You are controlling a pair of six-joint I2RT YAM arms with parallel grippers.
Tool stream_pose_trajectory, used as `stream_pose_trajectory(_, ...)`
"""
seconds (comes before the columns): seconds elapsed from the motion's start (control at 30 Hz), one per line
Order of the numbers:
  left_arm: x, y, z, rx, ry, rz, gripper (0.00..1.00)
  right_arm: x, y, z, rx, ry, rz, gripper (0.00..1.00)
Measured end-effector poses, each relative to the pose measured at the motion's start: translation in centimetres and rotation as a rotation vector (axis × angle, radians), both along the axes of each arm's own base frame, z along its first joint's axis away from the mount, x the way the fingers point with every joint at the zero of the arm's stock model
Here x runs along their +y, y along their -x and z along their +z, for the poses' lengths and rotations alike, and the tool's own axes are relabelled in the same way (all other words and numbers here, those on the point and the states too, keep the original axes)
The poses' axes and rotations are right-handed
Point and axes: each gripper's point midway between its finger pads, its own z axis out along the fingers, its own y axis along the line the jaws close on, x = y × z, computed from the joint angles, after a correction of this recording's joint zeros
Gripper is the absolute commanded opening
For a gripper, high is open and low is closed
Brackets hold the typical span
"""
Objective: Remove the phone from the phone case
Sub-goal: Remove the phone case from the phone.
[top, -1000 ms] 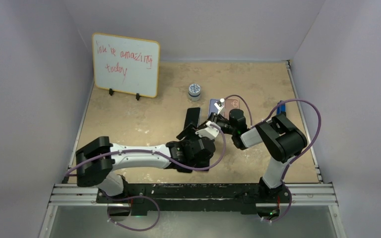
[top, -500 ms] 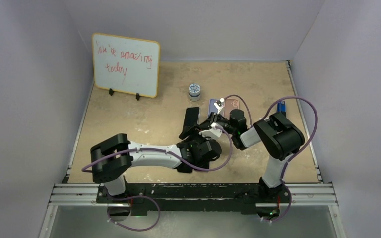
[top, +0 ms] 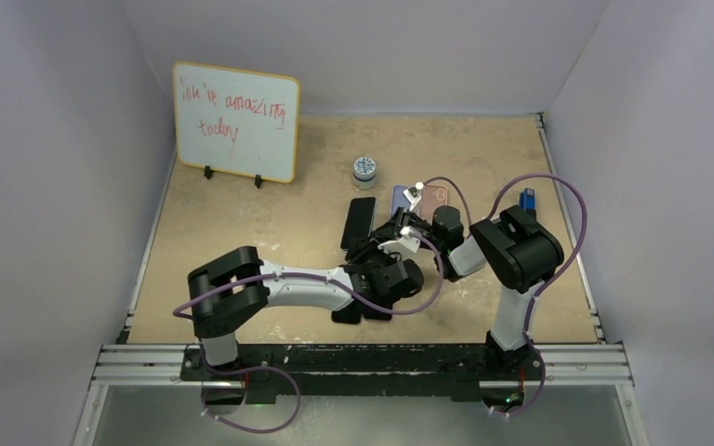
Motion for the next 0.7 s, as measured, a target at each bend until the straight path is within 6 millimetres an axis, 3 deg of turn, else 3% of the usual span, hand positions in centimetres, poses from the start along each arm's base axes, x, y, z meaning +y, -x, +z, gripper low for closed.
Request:
stream_pose_trajectory(0.2,0.8,0.7,-0.1,0.006,-0.052,0.011,0.0,0.1,0.2,0.1,0.002,-0.004,0.007,0.0)
stream_pose_trajectory(0.37,1.1,2.0,1.0,-0.005,-0.059,0.014,0.0,0.1,0.9,-0.1,0.012,0.007,0.027,0.0)
stream_pose_trajectory(0.7,1.7,5.8,3.3,0.025,0.001,0.029,0.0,-0.9,-0.5,0.5,-0.05,0.038,-0.038,0.0)
